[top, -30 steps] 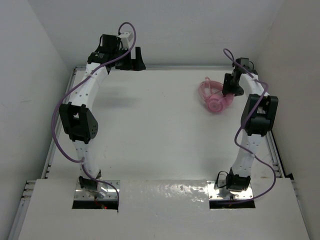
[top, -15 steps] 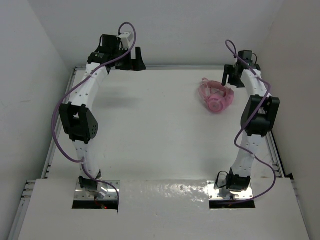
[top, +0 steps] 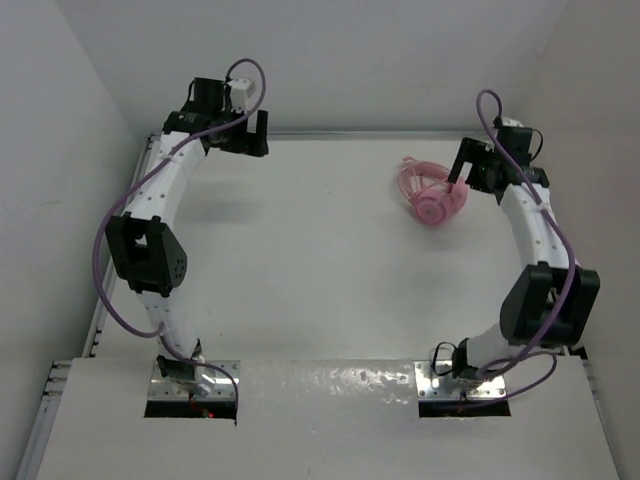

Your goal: Wrap the headphones

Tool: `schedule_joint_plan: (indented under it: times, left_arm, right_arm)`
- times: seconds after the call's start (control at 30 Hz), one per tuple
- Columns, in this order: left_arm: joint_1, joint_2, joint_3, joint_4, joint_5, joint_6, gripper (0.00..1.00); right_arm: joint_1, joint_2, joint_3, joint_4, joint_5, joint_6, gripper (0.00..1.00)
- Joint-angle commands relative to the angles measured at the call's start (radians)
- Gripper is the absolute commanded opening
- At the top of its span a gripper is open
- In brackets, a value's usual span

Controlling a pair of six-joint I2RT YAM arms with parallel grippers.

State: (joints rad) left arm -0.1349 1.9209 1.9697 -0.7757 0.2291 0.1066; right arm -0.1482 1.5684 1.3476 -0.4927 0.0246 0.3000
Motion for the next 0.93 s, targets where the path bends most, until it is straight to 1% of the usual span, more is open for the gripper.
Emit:
schedule_joint_plan:
  times: [0.0,0.03,0.07,0.1,0.13,0.17,0.2,0.23,0.27,0.33,0.37,0.4,0.43,0.47,0.57,0.67,0.73,0.9]
  left_arm:
    - [0.055,-0.128,-0.104,-0.033,-0.1,0.088,1.0]
    - [0.066,-0.176,-0.145,-0.024,-0.129,0.099,1.0]
    - [0.084,-0.206,-0.246,-0.01,-0.151,0.111,1.0]
    - [0.089,-0.236,-0.3,0.019,-0.175,0.135,1.0]
    - [0.092,-0.288,-0.345,0.03,-0.224,0.149,1.0]
    - [0.093,-0.312,-0.389,0.033,-0.261,0.162,1.0]
    - [0.093,-0.332,-0.464,0.03,-0.29,0.177,1.0]
    - [0.095,-0.377,-0.504,0.032,-0.295,0.182,1.0]
    - [0.093,-0.405,-0.593,0.033,-0.298,0.186,1.0]
    - [0.093,-0.491,-0.684,0.055,-0.309,0.203,1.0]
    - [0.093,-0.519,-0.768,0.062,-0.319,0.202,1.0]
    - [0.095,-0.566,-0.808,0.076,-0.345,0.197,1.0]
    - [0.093,-0.586,-0.883,0.084,-0.355,0.194,1.0]
    - [0.093,-0.626,-0.92,0.107,-0.369,0.194,1.0]
    - [0.093,-0.674,-1.04,0.148,-0.402,0.167,1.0]
    - [0.093,-0.703,-1.085,0.176,-0.404,0.147,1.0]
    - [0.093,-0.709,-1.085,0.184,-0.405,0.134,1.0]
    - [0.093,-0.723,-1.083,0.194,-0.43,0.127,1.0]
  right_arm:
    - [-0.002,-0.188,-0.229,0.147,-0.021,0.105,0.99]
    - [-0.002,-0.232,-0.285,0.179,-0.022,0.141,0.99]
    - [-0.002,-0.275,-0.403,0.237,-0.02,0.154,0.99]
    - [-0.001,-0.353,-0.459,0.262,-0.011,0.162,0.99]
    - [-0.002,-0.387,-0.506,0.285,-0.005,0.171,0.99]
    - [-0.002,-0.419,-0.593,0.319,0.007,0.174,0.99]
    - [-0.002,-0.447,-0.626,0.324,0.052,0.197,0.99]
    - [-0.002,-0.494,-0.651,0.324,0.079,0.218,0.99]
    - [-0.002,-0.513,-0.691,0.312,0.101,0.237,0.99]
    - [-0.002,-0.566,-0.719,0.284,0.156,0.266,0.99]
    - [-0.002,-0.579,-0.752,0.283,0.17,0.277,0.99]
    - [-0.002,-0.594,-0.772,0.284,0.188,0.298,0.99]
    - [-0.002,-0.62,-0.806,0.292,0.225,0.307,0.99]
    - [-0.002,-0.63,-0.818,0.289,0.245,0.333,0.99]
    - [-0.001,-0.675,-0.861,0.295,0.271,0.35,0.99]
    - [-0.002,-0.718,-0.892,0.316,0.281,0.36,0.99]
    - [-0.001,-0.737,-0.91,0.325,0.297,0.378,0.99]
    - [-0.002,-0.786,-0.92,0.298,0.316,0.364,0.99]
